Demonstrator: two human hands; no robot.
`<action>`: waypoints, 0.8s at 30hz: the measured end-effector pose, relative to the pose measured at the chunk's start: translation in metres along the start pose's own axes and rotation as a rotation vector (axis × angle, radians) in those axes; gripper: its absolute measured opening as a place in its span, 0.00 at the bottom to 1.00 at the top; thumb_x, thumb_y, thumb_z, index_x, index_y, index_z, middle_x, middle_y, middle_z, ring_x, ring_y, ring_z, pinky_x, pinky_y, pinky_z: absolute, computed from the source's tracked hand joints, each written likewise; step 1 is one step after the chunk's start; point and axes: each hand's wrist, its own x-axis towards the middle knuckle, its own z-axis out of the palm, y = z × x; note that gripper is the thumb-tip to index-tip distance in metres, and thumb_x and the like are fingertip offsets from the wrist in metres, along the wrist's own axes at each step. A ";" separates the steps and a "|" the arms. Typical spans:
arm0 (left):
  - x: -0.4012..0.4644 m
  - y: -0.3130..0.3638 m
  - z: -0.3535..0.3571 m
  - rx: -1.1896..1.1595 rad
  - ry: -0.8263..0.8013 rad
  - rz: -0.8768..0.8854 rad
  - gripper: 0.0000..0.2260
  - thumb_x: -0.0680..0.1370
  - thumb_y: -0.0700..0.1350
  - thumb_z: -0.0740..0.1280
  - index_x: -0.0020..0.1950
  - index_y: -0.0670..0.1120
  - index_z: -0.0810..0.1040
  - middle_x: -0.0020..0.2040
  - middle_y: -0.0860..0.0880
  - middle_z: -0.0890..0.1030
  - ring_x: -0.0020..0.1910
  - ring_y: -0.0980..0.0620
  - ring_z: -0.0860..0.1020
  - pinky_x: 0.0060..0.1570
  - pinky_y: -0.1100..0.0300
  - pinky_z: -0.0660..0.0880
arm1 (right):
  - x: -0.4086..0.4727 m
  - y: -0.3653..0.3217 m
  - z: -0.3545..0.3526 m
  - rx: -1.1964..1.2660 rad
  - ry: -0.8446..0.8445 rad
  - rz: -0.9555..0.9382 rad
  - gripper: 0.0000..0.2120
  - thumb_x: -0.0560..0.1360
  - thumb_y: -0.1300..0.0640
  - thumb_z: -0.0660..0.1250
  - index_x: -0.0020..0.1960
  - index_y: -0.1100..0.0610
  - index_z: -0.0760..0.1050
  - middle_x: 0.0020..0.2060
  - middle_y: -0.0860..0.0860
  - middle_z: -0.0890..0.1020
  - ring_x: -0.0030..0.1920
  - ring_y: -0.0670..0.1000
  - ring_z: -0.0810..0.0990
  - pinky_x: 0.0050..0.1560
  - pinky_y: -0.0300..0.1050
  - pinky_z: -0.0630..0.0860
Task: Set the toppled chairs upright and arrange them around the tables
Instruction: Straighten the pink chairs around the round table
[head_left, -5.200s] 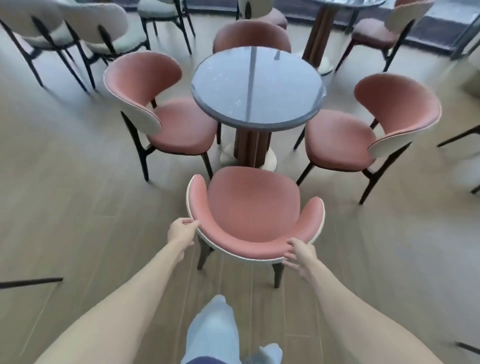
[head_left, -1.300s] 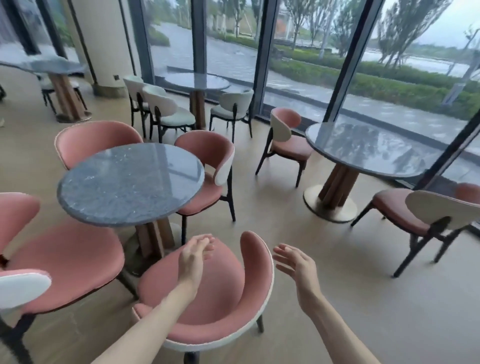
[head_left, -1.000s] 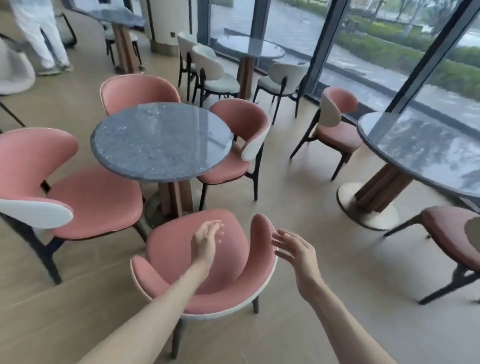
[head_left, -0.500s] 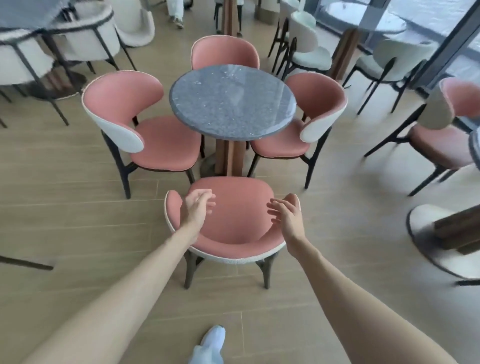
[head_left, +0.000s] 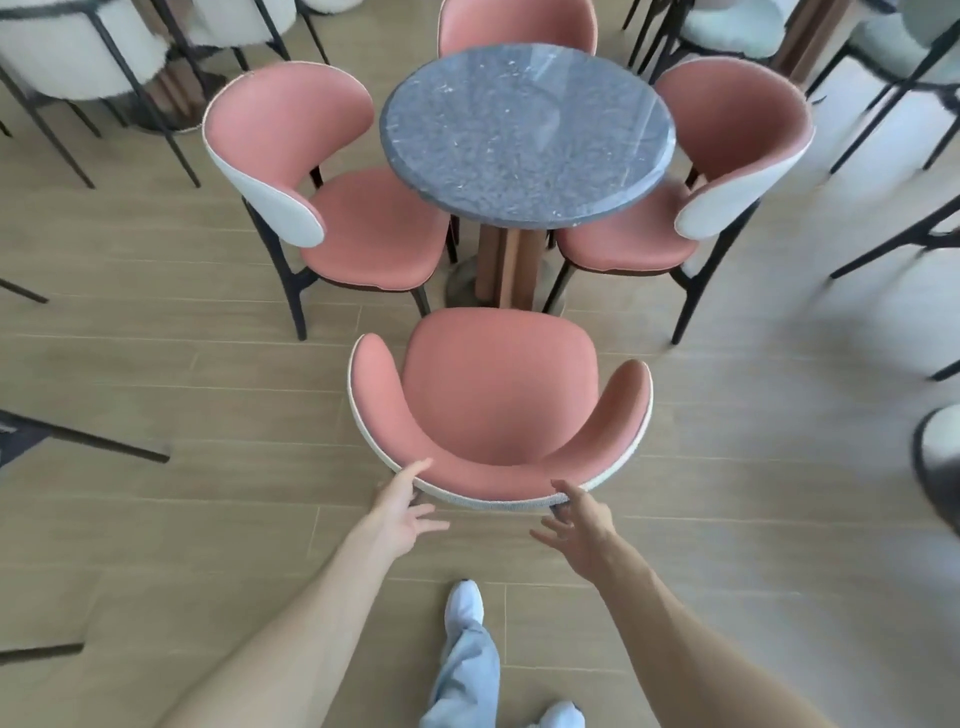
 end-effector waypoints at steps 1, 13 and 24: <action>0.010 0.004 0.003 -0.010 0.002 -0.014 0.29 0.76 0.44 0.73 0.74 0.43 0.66 0.74 0.36 0.66 0.67 0.32 0.72 0.56 0.30 0.75 | 0.007 -0.001 0.007 0.037 -0.011 0.016 0.25 0.75 0.58 0.73 0.68 0.64 0.69 0.67 0.61 0.70 0.62 0.65 0.77 0.56 0.65 0.80; 0.080 0.024 0.014 -0.148 0.111 -0.131 0.25 0.74 0.32 0.72 0.69 0.42 0.72 0.64 0.37 0.79 0.61 0.36 0.78 0.45 0.31 0.76 | 0.066 0.007 0.023 0.292 -0.005 0.111 0.24 0.73 0.69 0.71 0.67 0.69 0.69 0.61 0.66 0.78 0.58 0.68 0.79 0.46 0.74 0.79; 0.098 0.052 0.042 -0.185 0.061 -0.094 0.24 0.75 0.32 0.71 0.70 0.39 0.72 0.65 0.35 0.78 0.62 0.35 0.78 0.50 0.31 0.75 | 0.085 -0.038 0.039 0.293 0.004 0.055 0.24 0.74 0.72 0.68 0.69 0.71 0.67 0.64 0.68 0.77 0.63 0.69 0.77 0.56 0.78 0.73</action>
